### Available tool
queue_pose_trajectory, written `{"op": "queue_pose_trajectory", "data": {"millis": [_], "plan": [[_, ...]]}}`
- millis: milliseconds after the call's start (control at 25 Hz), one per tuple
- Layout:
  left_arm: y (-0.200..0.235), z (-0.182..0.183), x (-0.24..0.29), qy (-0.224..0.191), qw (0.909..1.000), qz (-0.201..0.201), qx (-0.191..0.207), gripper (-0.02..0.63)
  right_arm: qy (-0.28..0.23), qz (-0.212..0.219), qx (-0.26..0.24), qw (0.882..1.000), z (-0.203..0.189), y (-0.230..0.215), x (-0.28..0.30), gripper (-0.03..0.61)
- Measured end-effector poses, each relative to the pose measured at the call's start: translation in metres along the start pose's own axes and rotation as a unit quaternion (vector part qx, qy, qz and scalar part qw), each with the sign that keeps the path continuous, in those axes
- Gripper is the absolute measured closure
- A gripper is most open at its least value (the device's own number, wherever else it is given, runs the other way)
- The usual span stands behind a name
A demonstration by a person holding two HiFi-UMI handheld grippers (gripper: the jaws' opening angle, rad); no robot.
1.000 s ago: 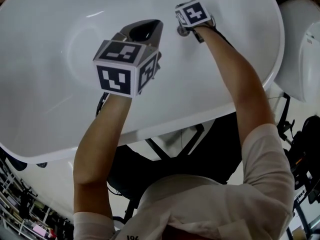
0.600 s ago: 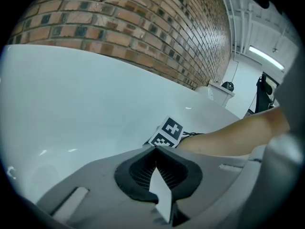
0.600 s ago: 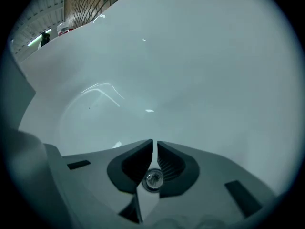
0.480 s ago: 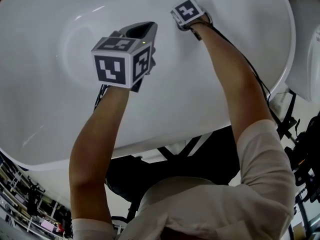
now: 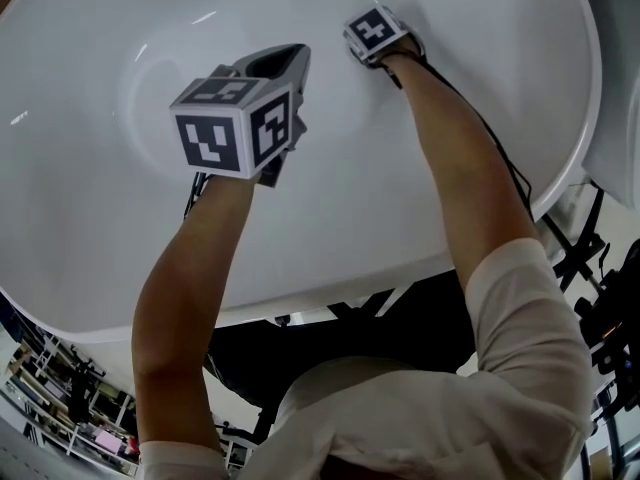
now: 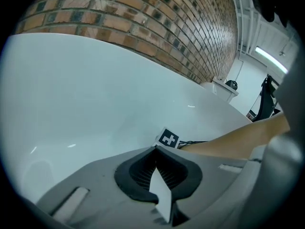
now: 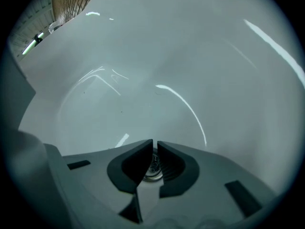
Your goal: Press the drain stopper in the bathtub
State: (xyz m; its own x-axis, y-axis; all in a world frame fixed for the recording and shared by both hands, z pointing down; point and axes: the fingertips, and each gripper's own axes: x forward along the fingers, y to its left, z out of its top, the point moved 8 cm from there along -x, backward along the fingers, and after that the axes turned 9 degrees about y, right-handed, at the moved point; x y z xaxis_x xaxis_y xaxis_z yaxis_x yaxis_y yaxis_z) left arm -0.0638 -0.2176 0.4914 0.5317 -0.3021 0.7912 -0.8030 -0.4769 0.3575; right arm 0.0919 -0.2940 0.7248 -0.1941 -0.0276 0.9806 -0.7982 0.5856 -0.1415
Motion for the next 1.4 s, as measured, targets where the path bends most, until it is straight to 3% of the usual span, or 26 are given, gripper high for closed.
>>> {"op": "queue_pose_trajectory", "data": {"millis": [280, 640, 1000, 1240, 1400], "plan": [[0.005, 0.034, 0.034, 0.079, 0.9951, 0.012, 0.058, 0.61, 0.014, 0.02, 0.016, 1.0, -0.002, 0.005, 0.01, 0.555], [0.012, 0.018, 0.061, 0.105, 0.9934, -0.001, 0.046, 0.61, 0.033, 0.02, 0.036, 0.999, -0.008, -0.004, 0.02, 0.555], [0.008, 0.002, 0.066, 0.108, 0.9936, -0.018, 0.03, 0.61, 0.047, -0.022, -0.005, 0.999, -0.005, 0.003, 0.019, 0.554], [0.008, -0.004, 0.061, 0.105, 0.994, -0.019, 0.025, 0.611, 0.04, -0.121, -0.098, 0.987, -0.004, 0.021, 0.024, 0.578], [0.015, -0.005, 0.059, 0.101, 0.9945, -0.017, 0.018, 0.611, 0.017, -0.124, -0.091, 0.988, -0.004, 0.02, 0.025, 0.578]]}}
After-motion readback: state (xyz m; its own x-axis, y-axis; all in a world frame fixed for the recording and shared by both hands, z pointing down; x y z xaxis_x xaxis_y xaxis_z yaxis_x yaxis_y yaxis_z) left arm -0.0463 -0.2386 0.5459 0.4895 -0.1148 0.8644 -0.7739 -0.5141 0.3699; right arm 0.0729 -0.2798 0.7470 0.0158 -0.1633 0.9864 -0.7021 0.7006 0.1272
